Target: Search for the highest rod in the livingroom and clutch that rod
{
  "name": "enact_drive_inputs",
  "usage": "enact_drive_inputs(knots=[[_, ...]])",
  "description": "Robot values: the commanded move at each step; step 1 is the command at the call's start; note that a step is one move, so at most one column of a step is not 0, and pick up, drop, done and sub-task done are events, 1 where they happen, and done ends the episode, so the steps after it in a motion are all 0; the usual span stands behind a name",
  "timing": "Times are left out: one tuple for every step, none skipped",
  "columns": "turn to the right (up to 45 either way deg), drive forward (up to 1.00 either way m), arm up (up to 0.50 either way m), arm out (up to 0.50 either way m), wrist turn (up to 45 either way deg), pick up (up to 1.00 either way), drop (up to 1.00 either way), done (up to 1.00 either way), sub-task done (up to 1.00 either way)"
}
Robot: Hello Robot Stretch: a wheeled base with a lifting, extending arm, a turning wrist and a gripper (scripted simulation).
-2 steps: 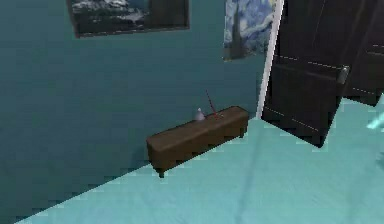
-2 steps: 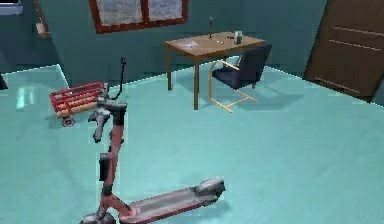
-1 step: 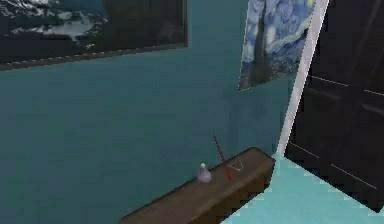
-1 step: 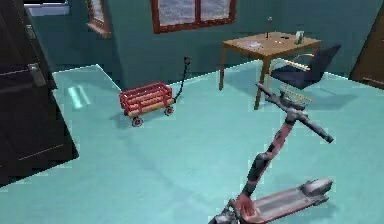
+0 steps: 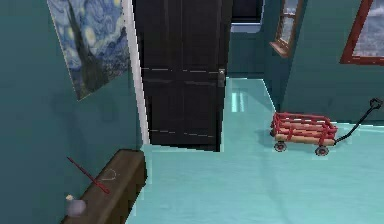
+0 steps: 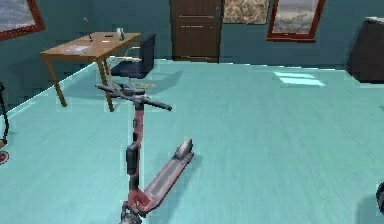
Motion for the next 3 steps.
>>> enact_drive_inputs(knots=[[9.0,0.00,0.00,0.00,0.0,0.00,0.00,0.00,0.00],[0.0,0.75,0.00,0.00,0.0,0.00,0.00,0.00,0.00],[45.0,0.00,0.00,0.00,0.0,0.00,0.00,0.00,0.00]])
